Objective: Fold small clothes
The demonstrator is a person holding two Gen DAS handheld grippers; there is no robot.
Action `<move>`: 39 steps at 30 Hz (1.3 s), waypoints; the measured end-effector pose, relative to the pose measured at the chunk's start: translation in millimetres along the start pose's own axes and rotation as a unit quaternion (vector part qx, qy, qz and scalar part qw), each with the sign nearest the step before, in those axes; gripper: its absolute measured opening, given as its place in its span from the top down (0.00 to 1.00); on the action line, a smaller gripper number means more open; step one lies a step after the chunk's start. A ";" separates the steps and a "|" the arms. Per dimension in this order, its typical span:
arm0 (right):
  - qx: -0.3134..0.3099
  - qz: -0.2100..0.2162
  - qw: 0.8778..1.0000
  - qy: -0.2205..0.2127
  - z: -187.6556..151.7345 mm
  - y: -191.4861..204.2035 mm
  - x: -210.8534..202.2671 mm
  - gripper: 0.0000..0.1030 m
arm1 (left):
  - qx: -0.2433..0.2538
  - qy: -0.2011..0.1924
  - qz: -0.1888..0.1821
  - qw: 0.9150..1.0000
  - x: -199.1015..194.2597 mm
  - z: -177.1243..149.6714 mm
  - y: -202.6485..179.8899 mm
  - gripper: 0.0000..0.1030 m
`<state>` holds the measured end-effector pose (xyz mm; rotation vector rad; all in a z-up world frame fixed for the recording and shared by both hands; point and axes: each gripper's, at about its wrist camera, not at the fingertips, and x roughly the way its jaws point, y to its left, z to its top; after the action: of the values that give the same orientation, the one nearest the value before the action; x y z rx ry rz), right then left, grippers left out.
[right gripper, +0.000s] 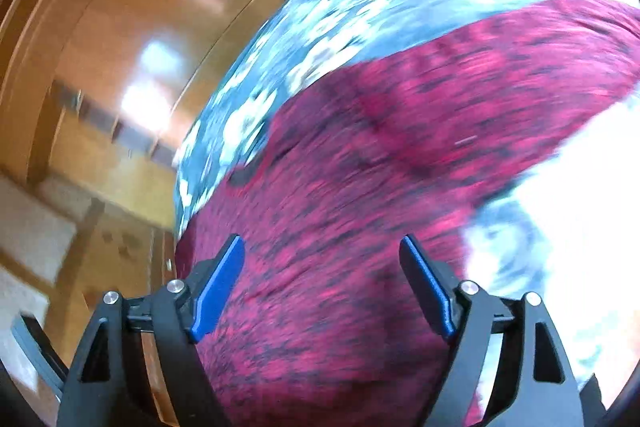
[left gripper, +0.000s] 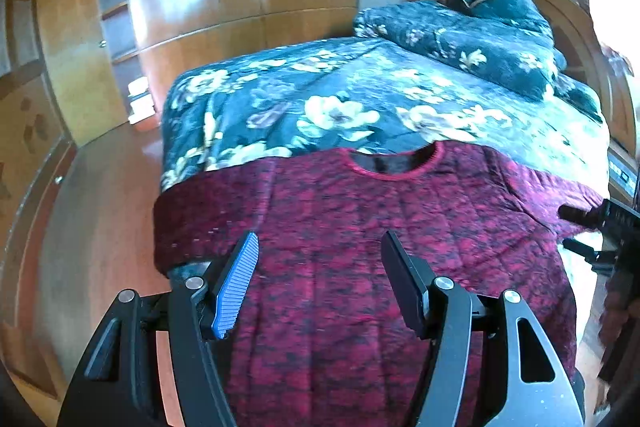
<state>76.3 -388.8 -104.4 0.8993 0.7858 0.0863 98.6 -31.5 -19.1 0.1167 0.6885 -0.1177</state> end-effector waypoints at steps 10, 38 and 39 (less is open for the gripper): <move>0.157 -0.009 0.986 -0.060 37.2 -114.3 -36.2 0.28 | 0.037 0.014 -0.010 0.999 12.1 -4.4 -35.7 0.39; 0.130 -0.062 0.974 -0.173 156.2 -133.5 -72.2 0.86 | 0.006 0.104 -0.057 0.993 72.4 -28.1 -42.3 0.32; 0.100 -0.067 0.978 -0.168 156.2 -115.5 -71.5 0.86 | -0.005 0.106 -0.062 0.992 73.1 -27.0 -37.7 0.32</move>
<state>97.0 -594.3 -89.9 1.0165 0.5413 -0.2626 132.2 -69.9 -89.0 0.0780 0.9093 -0.2240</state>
